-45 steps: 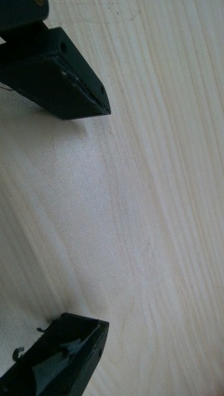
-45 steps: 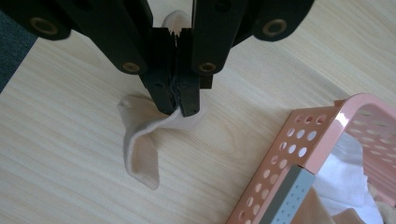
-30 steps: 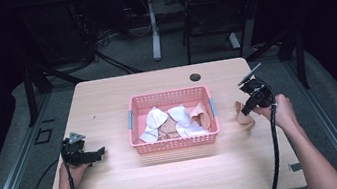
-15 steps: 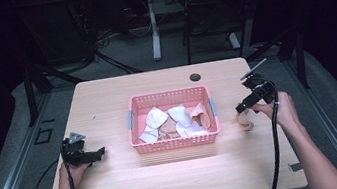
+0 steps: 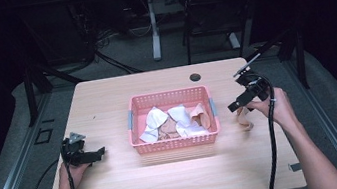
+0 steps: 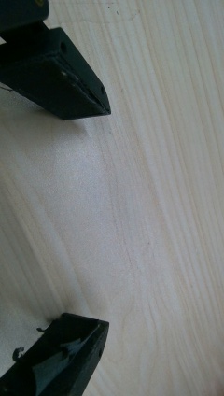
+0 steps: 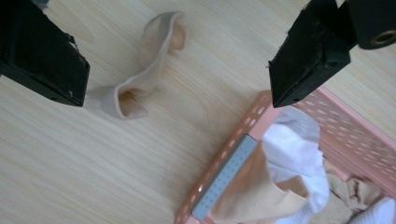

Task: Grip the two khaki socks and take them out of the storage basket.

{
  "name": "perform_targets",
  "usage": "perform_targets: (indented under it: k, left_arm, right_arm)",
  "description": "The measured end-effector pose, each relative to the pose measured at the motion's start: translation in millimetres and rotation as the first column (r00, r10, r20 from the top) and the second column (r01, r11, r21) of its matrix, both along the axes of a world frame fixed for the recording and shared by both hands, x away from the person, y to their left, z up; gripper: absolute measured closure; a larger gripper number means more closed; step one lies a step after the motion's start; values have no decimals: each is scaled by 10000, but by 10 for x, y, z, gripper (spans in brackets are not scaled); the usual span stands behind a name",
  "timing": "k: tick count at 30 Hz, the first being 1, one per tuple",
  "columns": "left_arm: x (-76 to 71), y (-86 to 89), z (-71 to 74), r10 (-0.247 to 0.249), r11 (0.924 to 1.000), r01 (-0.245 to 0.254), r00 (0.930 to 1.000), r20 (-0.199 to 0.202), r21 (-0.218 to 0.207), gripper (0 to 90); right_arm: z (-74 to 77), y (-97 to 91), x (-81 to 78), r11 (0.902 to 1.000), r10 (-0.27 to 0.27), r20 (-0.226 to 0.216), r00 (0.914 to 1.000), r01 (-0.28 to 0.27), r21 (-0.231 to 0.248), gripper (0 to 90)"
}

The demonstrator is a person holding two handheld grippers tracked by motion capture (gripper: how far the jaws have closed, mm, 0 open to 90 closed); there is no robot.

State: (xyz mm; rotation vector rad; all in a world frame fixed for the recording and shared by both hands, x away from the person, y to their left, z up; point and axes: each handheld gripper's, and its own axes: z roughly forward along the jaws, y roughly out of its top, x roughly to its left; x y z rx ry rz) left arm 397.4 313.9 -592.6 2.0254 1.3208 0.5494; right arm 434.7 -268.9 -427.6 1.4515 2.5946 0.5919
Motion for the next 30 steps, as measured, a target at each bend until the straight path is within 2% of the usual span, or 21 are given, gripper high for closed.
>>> perform_targets:
  k: [6,15,30]
  left_arm:
    - [-1,0,1,3,10000,-3,10000,-8,2,4]
    - [-1,-1,1,5,10000,-5,10000,-8,-6,4]
    - [-1,-1,1,-3,10000,3,10000,-10,-7,4]
  right_arm:
    - [66,173,32,9993,335,-7,9994,-335,186,45]
    - [109,471,116,9949,1013,-273,9945,-1013,-10,33]
    - [156,967,200,9883,1524,-120,9883,-1524,-7,0]
